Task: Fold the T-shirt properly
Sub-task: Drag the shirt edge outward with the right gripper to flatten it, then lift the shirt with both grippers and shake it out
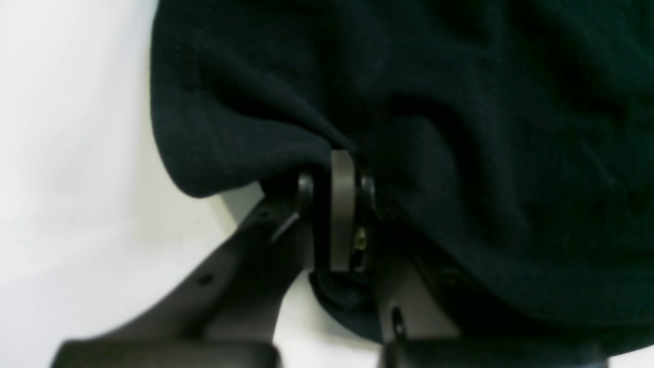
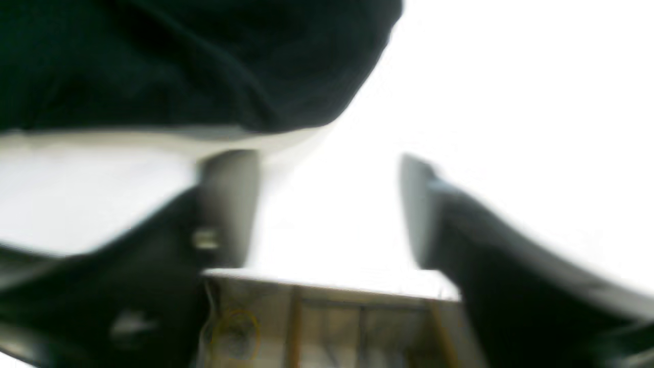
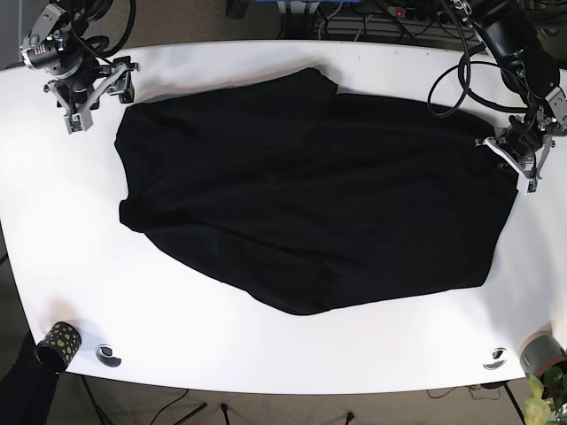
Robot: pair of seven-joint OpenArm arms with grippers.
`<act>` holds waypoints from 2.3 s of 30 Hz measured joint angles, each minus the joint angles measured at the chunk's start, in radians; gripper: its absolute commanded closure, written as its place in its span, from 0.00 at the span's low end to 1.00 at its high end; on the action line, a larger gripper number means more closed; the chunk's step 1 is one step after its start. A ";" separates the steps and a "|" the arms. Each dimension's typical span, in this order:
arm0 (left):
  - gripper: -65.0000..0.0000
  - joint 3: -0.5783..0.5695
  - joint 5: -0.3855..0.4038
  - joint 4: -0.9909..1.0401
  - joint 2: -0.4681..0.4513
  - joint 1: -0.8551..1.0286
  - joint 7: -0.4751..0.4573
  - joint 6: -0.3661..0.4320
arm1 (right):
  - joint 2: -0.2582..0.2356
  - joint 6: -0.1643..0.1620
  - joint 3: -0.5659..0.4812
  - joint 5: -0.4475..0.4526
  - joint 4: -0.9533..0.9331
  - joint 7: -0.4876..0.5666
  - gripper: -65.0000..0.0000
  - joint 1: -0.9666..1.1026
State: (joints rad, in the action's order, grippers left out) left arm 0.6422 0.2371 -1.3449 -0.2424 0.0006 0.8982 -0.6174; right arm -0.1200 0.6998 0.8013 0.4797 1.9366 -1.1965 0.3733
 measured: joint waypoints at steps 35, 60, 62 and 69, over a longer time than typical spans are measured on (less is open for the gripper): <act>1.00 0.003 0.002 0.000 0.000 0.000 0.000 0.000 | 0.040 0.007 0.086 0.041 -0.430 0.069 0.18 -0.295; 1.00 -0.002 -0.003 -0.026 0.005 0.008 0.009 0.000 | 0.082 -0.002 0.023 -0.003 -0.283 0.013 1.00 -0.236; 1.00 -0.008 -0.019 -0.083 0.011 0.022 0.040 -0.002 | 0.086 -0.002 0.024 -0.005 -0.209 0.007 1.00 -0.205; 1.00 -0.082 -0.017 -0.315 0.004 0.036 0.029 -0.004 | 0.077 -0.001 -0.016 -0.011 -0.033 0.012 1.00 -0.149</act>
State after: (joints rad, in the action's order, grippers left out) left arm 0.5606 0.2203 -1.6600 -0.2386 0.0364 0.9276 -0.6212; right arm -0.0433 0.6991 0.7849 0.4683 1.9034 -1.1843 0.2245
